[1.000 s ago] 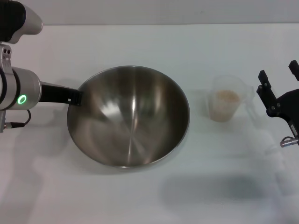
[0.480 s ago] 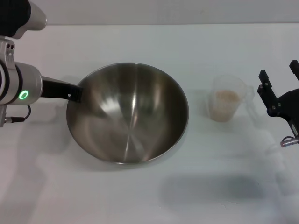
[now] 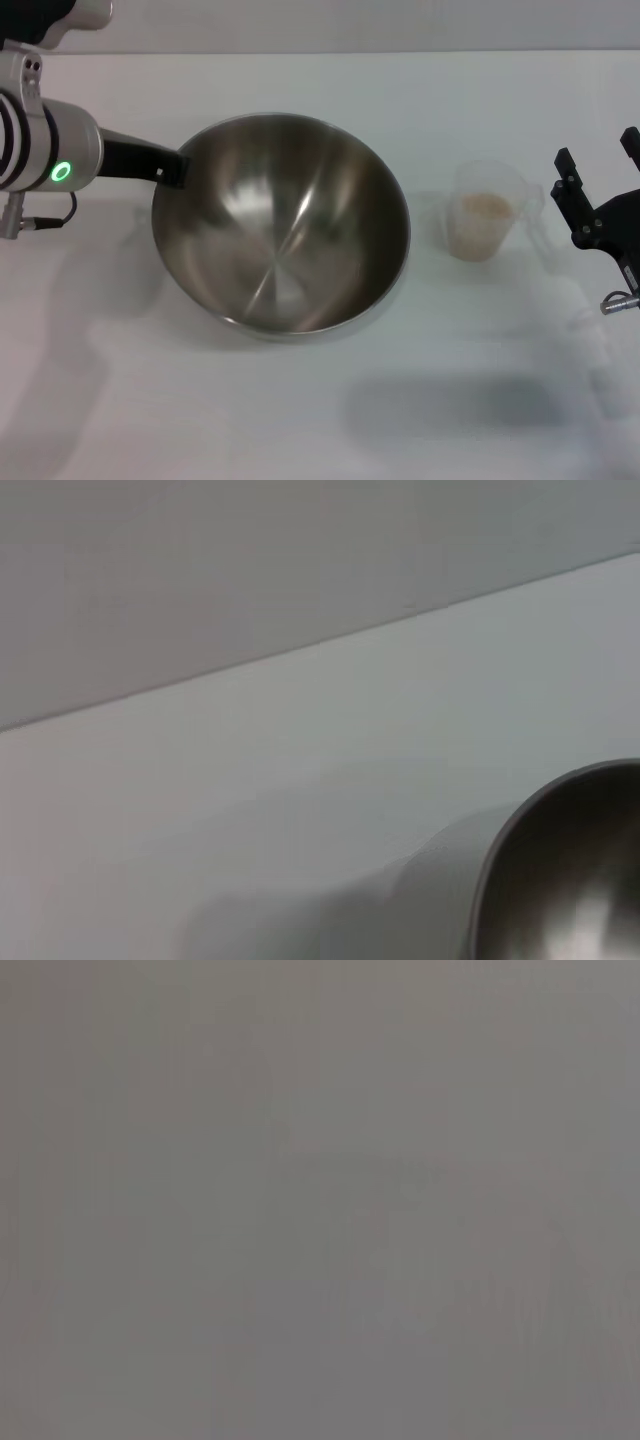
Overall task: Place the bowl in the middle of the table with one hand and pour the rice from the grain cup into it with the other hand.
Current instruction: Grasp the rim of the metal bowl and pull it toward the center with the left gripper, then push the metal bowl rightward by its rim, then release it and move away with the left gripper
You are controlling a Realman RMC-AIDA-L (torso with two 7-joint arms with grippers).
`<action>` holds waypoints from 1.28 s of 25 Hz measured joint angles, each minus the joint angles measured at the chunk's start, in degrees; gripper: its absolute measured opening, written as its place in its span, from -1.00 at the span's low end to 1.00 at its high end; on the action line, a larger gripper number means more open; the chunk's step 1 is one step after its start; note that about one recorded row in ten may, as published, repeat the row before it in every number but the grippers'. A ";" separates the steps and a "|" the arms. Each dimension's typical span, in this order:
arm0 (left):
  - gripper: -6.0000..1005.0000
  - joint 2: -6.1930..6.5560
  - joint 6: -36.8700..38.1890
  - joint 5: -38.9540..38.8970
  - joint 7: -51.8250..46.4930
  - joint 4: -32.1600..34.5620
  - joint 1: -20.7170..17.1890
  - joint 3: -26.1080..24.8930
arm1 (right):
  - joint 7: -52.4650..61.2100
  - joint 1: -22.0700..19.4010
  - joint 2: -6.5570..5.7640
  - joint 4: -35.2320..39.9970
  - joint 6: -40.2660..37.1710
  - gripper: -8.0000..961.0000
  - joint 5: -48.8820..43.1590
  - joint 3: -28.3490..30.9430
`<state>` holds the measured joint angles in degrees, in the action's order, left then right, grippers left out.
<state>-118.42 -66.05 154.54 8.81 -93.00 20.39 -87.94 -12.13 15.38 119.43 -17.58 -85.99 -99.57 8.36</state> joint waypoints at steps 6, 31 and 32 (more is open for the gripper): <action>-0.91 0.19 0.30 -3.22 1.68 0.35 1.68 -1.01 | 0.00 0.00 0.01 0.00 -0.06 0.40 0.16 -0.08; -0.90 0.21 0.35 -17.96 13.02 4.86 6.12 -9.10 | 0.00 -0.06 -0.08 0.42 -0.05 0.40 0.08 0.16; -0.89 0.21 0.35 -17.96 13.02 4.86 6.12 -9.10 | 0.00 -0.06 -0.08 0.42 -0.05 0.40 0.08 0.16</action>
<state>-118.20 -65.69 136.57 21.83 -88.14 26.51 -97.04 -12.13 15.32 119.35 -17.16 -86.04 -99.50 8.52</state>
